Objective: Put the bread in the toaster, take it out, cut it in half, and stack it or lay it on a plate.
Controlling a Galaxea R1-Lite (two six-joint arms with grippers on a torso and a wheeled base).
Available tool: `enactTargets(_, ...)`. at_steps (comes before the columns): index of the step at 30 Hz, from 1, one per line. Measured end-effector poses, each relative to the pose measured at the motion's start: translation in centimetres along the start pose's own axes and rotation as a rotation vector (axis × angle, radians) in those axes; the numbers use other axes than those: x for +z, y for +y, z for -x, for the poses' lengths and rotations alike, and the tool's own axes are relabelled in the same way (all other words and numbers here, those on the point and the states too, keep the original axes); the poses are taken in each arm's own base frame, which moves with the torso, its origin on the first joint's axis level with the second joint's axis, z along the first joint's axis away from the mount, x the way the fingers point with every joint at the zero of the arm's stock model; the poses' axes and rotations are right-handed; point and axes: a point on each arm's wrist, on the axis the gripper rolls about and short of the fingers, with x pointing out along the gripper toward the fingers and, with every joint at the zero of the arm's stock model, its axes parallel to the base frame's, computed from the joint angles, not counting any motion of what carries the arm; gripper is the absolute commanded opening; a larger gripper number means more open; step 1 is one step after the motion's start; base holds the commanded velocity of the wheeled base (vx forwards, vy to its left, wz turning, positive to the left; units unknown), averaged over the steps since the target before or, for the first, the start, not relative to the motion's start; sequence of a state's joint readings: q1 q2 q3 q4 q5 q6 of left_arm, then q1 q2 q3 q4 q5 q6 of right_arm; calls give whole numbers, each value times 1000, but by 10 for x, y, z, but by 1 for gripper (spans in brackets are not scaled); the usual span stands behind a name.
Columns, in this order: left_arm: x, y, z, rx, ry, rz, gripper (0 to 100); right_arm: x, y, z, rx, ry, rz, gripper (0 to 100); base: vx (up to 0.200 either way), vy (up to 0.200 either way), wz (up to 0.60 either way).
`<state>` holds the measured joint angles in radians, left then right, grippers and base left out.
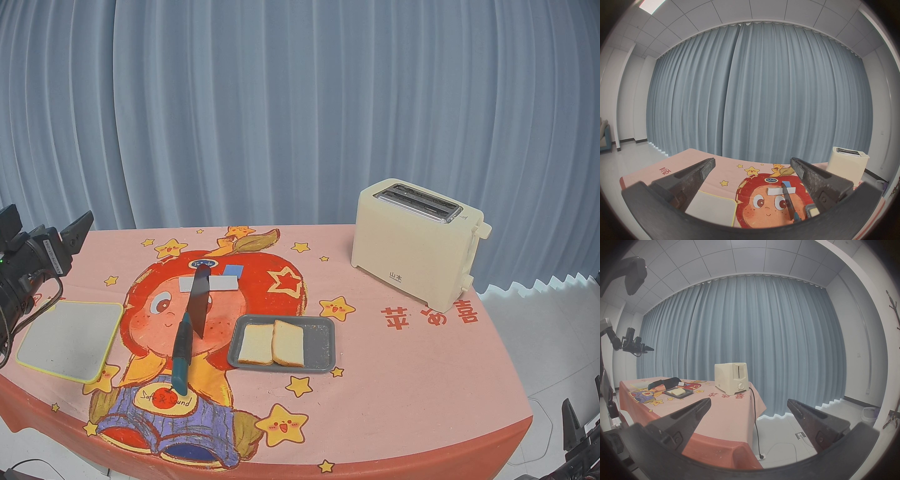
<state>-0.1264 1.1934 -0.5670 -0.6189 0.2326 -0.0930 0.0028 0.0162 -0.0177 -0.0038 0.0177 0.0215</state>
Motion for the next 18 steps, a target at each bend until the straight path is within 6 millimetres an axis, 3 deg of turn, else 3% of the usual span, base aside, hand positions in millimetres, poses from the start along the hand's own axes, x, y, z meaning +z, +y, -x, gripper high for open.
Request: enactTargets(18, 18, 5, 36, -82, -115, 26, 100, 0, 0, 0, -1, 0, 5, 100, 0, 0, 0)
